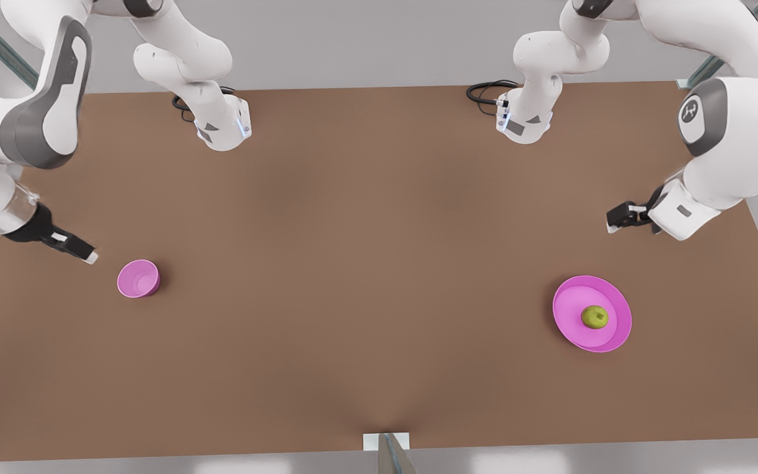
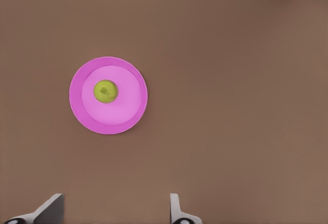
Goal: Use the left arm to pick up the apple from the plate, transfer it to the gripper of the right arm, and then use the right arm to place it into the bowl
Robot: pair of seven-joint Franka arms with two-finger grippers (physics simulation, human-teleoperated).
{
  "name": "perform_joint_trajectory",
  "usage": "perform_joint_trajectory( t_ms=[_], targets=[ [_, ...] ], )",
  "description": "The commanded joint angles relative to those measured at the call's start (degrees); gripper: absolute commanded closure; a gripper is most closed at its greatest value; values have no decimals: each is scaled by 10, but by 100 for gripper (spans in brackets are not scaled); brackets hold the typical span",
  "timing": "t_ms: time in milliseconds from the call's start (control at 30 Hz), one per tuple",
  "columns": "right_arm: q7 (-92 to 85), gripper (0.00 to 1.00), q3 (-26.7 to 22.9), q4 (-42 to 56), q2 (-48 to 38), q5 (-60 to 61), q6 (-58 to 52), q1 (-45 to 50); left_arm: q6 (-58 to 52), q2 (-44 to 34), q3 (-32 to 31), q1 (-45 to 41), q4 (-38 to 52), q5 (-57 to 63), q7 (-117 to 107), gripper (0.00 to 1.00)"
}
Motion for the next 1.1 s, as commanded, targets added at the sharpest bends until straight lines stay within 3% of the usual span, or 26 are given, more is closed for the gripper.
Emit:
perform_joint_trajectory(
  t_ms=[0,67,233,333,567,1067],
  targets=[
    [-31,0,1,0,5,28,60,-8,20,0,0,0,0,1,-6,0],
    [-32,0,2,0,7,28,56,-7,31,31,1,4,2,2,-2,0],
    [-69,0,4,-3,7,25,29,-6,295,204,3,27,-10,-2,0,0],
    [-68,0,4,-3,13,24,28,-5,392,225,3,33,-74,-2,3,0],
    [-67,0,5,-3,15,22,29,-3,438,225,3,63,-148,-3,37,0],
    [-67,0,5,-3,20,20,29,-3,464,311,3,79,-146,-3,37,0]
  ],
)
